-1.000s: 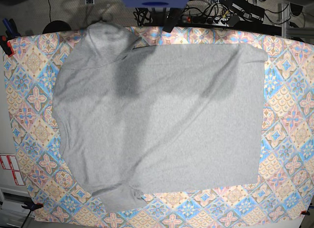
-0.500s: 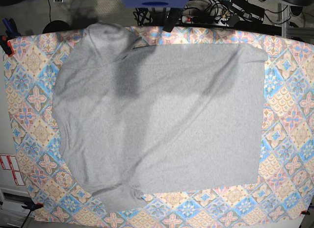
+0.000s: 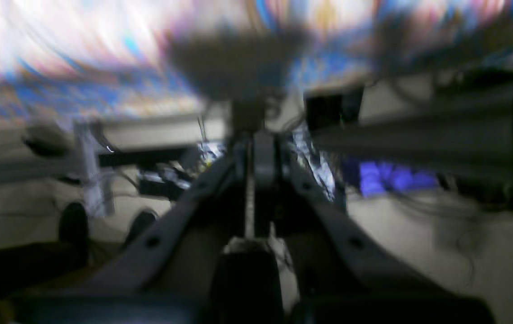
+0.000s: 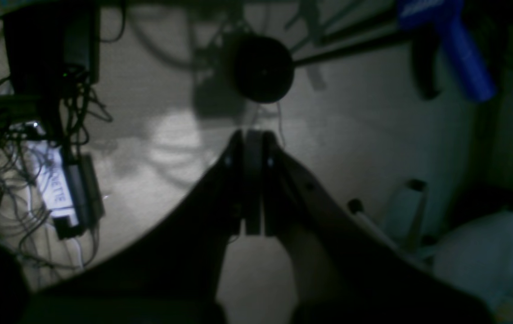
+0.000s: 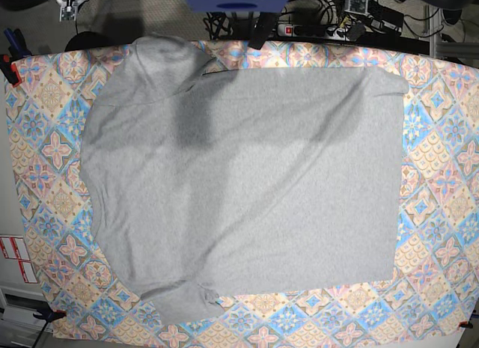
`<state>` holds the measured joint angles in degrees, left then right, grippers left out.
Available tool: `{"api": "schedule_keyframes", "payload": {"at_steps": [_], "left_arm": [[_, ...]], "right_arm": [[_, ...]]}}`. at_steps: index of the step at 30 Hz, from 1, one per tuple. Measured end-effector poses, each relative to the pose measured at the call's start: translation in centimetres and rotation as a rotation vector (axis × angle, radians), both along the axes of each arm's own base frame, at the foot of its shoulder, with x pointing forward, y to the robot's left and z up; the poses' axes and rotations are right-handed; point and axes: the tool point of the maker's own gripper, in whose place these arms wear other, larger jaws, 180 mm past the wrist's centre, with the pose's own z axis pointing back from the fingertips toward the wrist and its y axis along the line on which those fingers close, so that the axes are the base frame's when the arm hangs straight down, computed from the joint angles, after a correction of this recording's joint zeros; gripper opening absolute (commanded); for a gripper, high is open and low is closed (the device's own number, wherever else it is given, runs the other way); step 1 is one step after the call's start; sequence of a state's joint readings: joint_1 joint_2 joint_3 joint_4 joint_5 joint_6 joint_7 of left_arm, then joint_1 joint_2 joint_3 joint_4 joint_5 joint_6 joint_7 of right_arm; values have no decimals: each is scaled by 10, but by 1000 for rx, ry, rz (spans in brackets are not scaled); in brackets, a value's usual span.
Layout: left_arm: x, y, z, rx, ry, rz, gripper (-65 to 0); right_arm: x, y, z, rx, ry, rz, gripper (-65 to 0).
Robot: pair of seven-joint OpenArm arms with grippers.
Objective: Fold the T-shirt properly
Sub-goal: 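Move both grippers from rest toward the shirt's collar-side edge, then grasp the grey shirt's collar-side corners with left and right grippers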
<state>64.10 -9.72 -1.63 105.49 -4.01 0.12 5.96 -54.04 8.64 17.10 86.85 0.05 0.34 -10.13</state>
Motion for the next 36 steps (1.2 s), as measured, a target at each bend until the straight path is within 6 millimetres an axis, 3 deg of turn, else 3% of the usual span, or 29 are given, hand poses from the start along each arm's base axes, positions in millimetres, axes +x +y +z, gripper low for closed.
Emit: {"api": "schedule_keyframes", "payload": {"at_steps": [4,6,12,16,20,25,36], "left_arm": [[17,23,15,-46,-60,118,-650],[21,32,17,-94,-65,169,-618],[49,48,22,-282,-126,334,-498],[58,69,23,-335,-156,463,-481],[69,88,18,-359,-199,542,-481],[59,103,-7,-386,-159,658,-480],[80,112,-25,-397,-188,695,-475]], "right_arm": [[29,5,20,-8,-62,31,-650],[42,8,28,-6,-88,45,-650],[59,11,43,-13,-110,54,-650],[75,15,56,-19,-161,75,-650],[78,16,59,-20,-169,79,-650],[77,16,58,-21,-165,78,-650],[77,16,58,-20,-165,77,-650]]}}
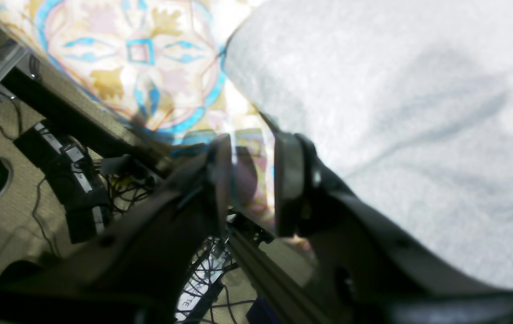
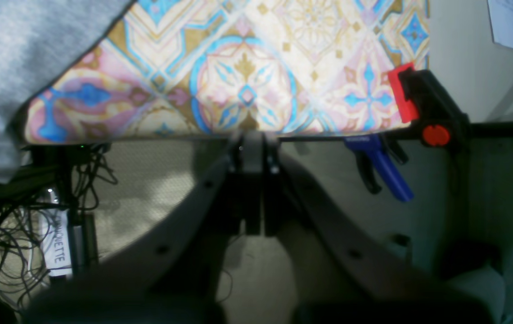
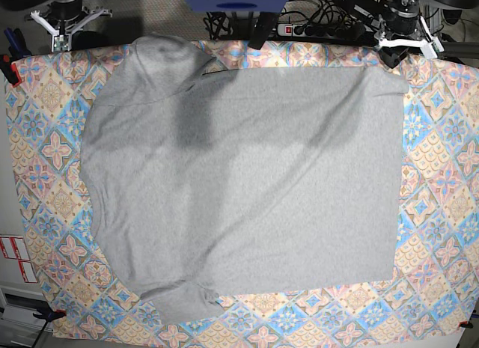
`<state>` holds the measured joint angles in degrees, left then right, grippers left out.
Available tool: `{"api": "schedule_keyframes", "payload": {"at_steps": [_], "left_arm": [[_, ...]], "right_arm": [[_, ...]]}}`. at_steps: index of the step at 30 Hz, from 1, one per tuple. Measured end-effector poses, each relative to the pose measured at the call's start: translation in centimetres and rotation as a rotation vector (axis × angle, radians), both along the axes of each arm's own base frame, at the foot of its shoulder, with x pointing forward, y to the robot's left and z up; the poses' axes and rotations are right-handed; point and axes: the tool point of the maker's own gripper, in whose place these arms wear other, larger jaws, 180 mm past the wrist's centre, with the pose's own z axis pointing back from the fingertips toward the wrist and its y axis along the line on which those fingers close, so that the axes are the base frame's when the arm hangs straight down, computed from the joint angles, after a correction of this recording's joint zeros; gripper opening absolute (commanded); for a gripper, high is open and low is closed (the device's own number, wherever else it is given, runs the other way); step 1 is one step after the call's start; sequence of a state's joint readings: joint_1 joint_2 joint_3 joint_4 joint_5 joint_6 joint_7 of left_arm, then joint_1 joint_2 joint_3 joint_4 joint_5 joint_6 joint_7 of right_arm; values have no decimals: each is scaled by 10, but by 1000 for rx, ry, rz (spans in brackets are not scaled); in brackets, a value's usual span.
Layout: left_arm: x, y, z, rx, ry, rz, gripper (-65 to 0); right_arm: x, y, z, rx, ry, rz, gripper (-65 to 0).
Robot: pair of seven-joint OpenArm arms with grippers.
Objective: Fold the T-shirt properly
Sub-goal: 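Grasp the grey shirt's collar-side corners with left and right grippers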
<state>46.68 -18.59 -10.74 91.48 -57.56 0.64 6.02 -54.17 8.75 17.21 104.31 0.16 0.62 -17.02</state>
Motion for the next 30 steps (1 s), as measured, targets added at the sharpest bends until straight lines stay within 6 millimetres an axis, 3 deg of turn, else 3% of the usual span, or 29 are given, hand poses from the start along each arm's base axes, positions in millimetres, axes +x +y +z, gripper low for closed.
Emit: {"api": "schedule_keyframes", "payload": {"at_steps": [13,17,30], "left_arm": [[33,-26,-5,-49,-53,-48,-474],[23,-25,-19,-45,-7,-40,-474],[24,-39,-22,-75,-21,-38,-485]], "right_arm": [[0,0,0,1,-1,-1,-650],[-6,-1,-4,3,40,-17,-650],[-5,-1,-4,2,31,-20,-650]]}}
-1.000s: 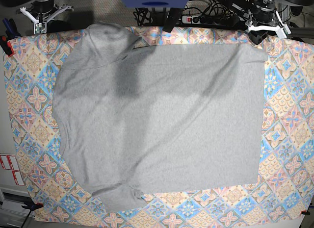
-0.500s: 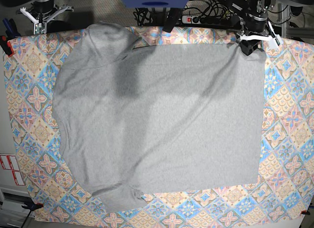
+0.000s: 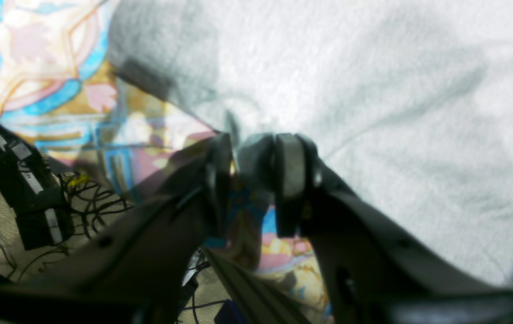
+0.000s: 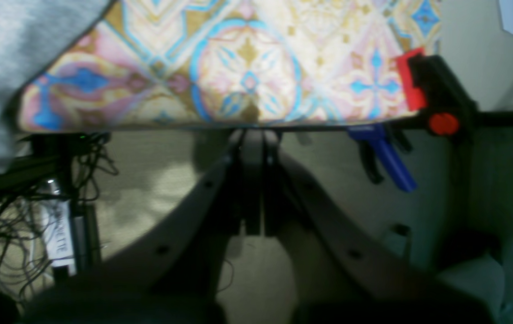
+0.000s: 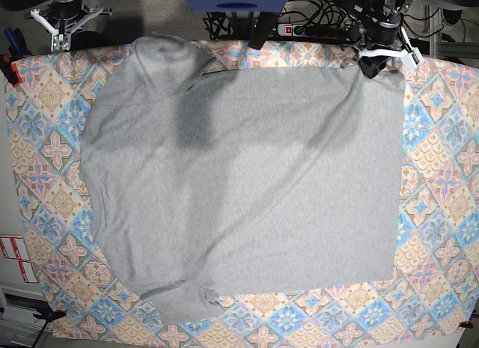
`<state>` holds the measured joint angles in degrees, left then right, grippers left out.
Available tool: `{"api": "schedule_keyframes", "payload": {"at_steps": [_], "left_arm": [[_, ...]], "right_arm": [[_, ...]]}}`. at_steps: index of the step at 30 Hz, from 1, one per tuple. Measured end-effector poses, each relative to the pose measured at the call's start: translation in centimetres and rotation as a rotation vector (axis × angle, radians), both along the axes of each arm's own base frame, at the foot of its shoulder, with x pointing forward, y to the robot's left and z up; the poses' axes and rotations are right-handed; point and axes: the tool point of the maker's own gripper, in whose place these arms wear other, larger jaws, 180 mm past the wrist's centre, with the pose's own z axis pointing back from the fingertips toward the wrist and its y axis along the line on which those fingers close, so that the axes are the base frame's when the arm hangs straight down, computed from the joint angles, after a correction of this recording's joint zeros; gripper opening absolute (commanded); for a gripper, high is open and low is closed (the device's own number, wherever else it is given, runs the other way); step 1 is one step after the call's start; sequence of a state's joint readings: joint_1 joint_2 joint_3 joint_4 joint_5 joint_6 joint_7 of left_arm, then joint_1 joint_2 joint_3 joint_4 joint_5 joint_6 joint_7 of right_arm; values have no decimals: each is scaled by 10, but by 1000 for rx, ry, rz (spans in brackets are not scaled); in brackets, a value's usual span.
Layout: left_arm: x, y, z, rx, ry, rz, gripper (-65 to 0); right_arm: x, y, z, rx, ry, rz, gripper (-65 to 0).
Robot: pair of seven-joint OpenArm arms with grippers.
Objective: Fold the T-shirt properly
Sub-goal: 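Grasp the grey shirt's collar-side corners with left and right grippers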
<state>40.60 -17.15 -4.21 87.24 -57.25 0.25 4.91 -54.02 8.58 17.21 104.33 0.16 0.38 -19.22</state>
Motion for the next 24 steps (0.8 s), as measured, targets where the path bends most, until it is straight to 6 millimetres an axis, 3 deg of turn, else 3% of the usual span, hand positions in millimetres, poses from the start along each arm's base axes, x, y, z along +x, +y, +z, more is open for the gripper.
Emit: {"api": "schedule_keyframes", "payload": {"at_steps": [6,14,21,24], "left_arm": [[11,3,-4,1,-11,10,-650],[6,-4,1,-14,-5,-4,-650],[0,-5,4,-14,-1,-7,-650],[0,-5,4,-12,0,-6,-650]], "right_arm": [[7,1,2,1,-18,4,-650],[7,5,0,11,-13,10,-643],[19,41,-3,80,-33,77,-512],[21,50,-6,102,-27,89,-491]]}}
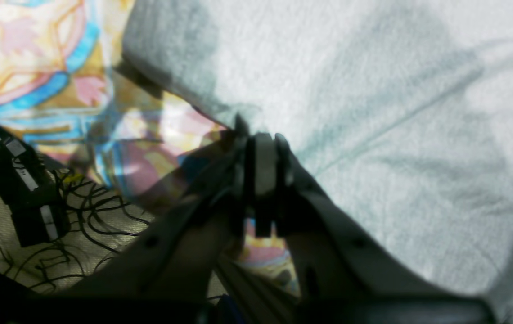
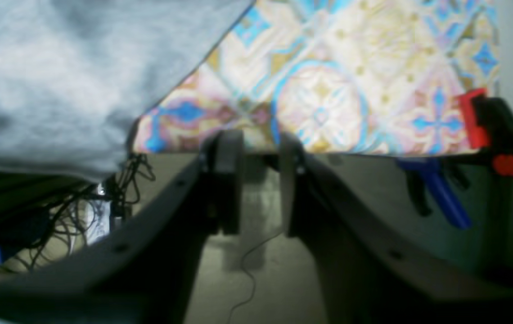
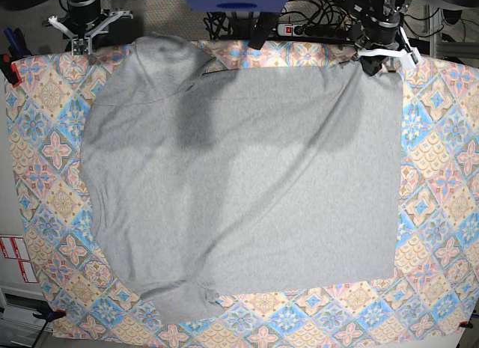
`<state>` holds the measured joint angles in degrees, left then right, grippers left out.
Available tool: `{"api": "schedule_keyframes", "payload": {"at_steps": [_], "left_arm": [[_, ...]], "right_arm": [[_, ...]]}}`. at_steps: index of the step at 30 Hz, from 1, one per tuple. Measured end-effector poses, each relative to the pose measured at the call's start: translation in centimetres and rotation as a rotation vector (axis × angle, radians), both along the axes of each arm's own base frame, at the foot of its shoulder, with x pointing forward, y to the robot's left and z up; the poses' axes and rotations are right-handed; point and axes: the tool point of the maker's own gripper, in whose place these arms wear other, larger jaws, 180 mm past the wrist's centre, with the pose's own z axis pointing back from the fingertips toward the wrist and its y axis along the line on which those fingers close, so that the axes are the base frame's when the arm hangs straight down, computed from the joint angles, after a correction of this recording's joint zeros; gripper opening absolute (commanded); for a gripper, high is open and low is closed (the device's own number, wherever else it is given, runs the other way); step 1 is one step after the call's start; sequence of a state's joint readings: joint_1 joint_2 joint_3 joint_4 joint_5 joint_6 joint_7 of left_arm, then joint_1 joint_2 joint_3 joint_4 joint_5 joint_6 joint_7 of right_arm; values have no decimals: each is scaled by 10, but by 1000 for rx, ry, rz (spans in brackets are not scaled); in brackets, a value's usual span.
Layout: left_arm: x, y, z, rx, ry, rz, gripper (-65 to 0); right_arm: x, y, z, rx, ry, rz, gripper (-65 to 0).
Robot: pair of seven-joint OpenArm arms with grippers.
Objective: Fold the T-shirt properly
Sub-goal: 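Grasp the grey shirt's collar-side corners with left and right grippers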
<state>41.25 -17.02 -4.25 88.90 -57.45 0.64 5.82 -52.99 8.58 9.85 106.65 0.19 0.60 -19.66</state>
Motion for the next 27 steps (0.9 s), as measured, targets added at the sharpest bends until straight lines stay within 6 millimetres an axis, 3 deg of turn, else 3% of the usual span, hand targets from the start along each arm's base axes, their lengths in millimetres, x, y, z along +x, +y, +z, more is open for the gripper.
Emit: {"api": "schedule_keyframes", "payload": {"at_steps": [10,14,17,21,27], "left_arm": [[0,0,0,0,0,-4,-650],[0,0,0,1,1,-6,-650],[0,0,0,1,1,-7,-650],[0,0,0,1,1,-7,-650],[0,0,0,0,1,-6,-650]], "right_arm": [[45,39,-14,83,17,38,-488],[56,42,-14,98,12,30,-483],[56,52,-18,214,18,-34,-449],[79,60,-18,390,-40,-126,-432],[49,35,-35,410,50,-257,-432]]}}
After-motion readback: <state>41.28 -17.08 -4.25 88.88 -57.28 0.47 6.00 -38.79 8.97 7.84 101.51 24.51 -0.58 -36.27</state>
